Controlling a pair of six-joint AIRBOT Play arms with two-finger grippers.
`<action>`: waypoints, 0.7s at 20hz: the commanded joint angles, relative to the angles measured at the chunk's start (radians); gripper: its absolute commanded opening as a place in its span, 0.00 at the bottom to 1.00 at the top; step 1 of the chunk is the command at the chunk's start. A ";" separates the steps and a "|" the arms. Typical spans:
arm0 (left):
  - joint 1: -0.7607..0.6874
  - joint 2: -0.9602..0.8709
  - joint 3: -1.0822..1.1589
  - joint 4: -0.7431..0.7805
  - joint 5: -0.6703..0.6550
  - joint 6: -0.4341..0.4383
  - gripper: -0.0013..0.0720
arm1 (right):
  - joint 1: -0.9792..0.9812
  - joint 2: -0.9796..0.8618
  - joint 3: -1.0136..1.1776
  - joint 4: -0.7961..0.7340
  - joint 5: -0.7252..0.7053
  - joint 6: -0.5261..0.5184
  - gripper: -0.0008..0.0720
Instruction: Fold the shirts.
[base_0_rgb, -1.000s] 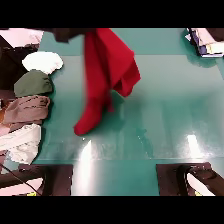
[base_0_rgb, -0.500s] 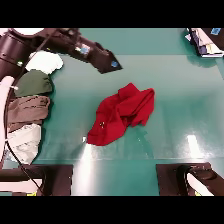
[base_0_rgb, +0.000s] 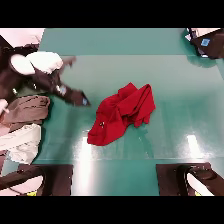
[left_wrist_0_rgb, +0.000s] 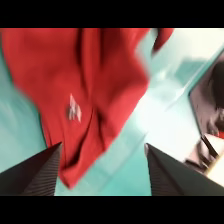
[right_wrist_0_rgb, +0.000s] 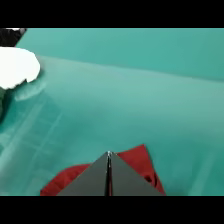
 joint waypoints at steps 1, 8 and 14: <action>0.013 0.042 -0.348 -0.031 0.097 0.062 0.82 | 0.000 -0.001 -0.051 0.001 -0.006 0.001 0.03; -0.022 0.042 -0.500 -0.121 0.220 0.171 0.82 | 0.000 -0.001 -0.091 0.001 -0.011 0.001 0.03; -0.188 0.042 -0.503 -0.126 0.250 0.169 0.21 | 0.000 -0.001 -0.092 0.001 0.046 0.001 0.03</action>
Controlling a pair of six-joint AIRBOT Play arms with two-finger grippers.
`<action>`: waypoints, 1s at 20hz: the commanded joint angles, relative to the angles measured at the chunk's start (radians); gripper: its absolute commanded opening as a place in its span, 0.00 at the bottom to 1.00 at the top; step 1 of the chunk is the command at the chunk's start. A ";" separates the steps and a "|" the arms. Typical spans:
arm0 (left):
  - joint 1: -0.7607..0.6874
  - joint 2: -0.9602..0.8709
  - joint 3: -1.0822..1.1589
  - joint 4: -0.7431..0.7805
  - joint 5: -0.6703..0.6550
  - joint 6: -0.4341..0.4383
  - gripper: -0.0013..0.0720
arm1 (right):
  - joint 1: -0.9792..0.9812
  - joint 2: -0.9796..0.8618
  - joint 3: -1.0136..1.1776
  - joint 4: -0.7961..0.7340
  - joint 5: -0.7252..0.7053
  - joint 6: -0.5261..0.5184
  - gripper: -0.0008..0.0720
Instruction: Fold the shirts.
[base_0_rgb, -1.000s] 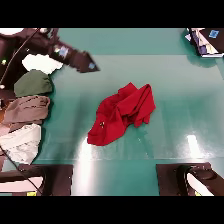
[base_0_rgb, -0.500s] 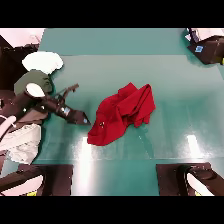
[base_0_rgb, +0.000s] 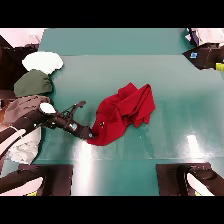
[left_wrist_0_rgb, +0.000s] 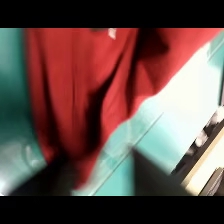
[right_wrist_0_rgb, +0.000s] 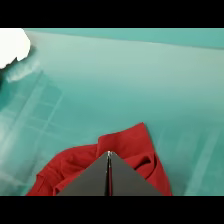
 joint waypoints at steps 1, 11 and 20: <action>-0.060 0.001 -0.005 -0.008 0.015 -0.006 0.06 | 0.000 0.001 -0.012 0.001 0.075 0.001 0.03; 0.130 0.064 0.385 0.010 -0.100 -0.075 0.05 | 0.162 -0.052 -0.591 0.148 0.039 0.125 0.74; 0.130 0.064 0.391 0.049 -0.123 -0.090 0.05 | 0.449 -0.384 -0.606 0.238 -0.384 0.185 0.55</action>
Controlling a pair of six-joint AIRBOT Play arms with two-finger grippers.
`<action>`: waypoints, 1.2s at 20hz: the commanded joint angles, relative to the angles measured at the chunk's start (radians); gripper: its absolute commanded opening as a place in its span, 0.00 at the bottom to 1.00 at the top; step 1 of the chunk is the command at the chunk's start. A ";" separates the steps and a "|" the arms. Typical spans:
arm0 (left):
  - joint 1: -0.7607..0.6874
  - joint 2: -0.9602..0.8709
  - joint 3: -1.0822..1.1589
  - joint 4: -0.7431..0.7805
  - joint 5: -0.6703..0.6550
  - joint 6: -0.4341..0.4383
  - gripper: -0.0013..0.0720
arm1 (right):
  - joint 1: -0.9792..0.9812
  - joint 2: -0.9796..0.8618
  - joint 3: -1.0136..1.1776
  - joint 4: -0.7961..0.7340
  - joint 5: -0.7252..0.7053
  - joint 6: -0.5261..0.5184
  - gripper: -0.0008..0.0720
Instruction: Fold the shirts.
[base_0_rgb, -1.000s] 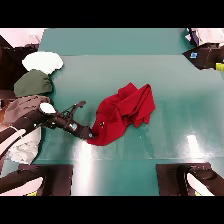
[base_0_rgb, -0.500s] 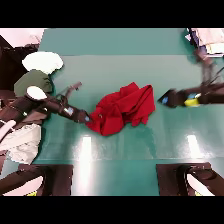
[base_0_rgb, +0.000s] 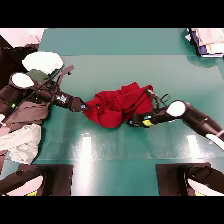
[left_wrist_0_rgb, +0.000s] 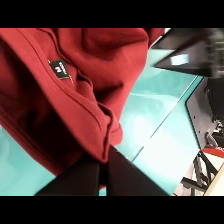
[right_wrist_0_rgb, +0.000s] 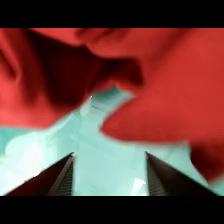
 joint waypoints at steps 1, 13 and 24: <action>0.002 0.001 0.006 0.011 -0.008 -0.007 0.05 | 0.055 -0.106 0.034 0.011 -0.127 0.017 0.36; 0.195 0.040 0.325 0.021 -0.114 -0.041 0.05 | -0.170 0.372 0.166 -0.576 0.340 0.169 0.02; 0.173 0.047 0.325 0.026 -0.193 -0.042 0.05 | -0.088 0.230 -0.055 0.046 0.042 0.017 0.80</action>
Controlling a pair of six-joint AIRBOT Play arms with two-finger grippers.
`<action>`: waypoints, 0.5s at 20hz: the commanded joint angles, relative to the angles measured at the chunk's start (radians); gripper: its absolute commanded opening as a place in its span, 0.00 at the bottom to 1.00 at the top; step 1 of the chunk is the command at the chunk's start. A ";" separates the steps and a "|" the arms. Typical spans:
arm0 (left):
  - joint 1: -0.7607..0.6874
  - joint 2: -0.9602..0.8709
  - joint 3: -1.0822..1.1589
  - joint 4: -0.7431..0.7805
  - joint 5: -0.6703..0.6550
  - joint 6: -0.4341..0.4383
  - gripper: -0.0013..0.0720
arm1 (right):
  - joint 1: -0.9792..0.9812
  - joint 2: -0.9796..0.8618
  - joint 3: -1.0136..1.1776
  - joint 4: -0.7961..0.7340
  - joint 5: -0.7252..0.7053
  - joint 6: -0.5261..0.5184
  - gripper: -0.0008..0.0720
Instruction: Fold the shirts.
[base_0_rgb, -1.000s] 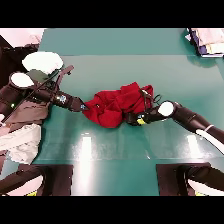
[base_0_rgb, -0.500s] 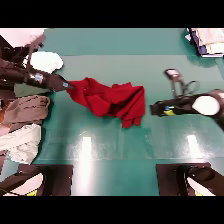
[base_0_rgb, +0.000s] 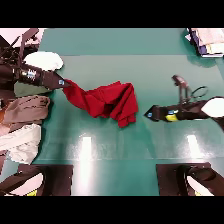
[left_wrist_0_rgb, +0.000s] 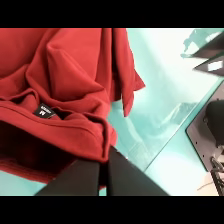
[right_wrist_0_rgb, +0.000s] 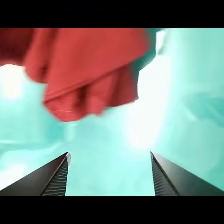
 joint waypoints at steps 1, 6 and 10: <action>-0.001 0.001 0.002 0.009 -0.022 0.000 0.05 | 0.145 -0.098 -0.077 0.168 -0.241 -0.030 0.80; -0.001 0.000 0.002 0.011 -0.023 0.000 0.05 | 0.317 -0.305 -0.005 0.188 -0.451 -0.022 0.80; -0.001 0.001 0.002 0.011 -0.023 0.000 0.05 | 0.316 -0.444 0.083 0.185 -0.461 -0.022 0.76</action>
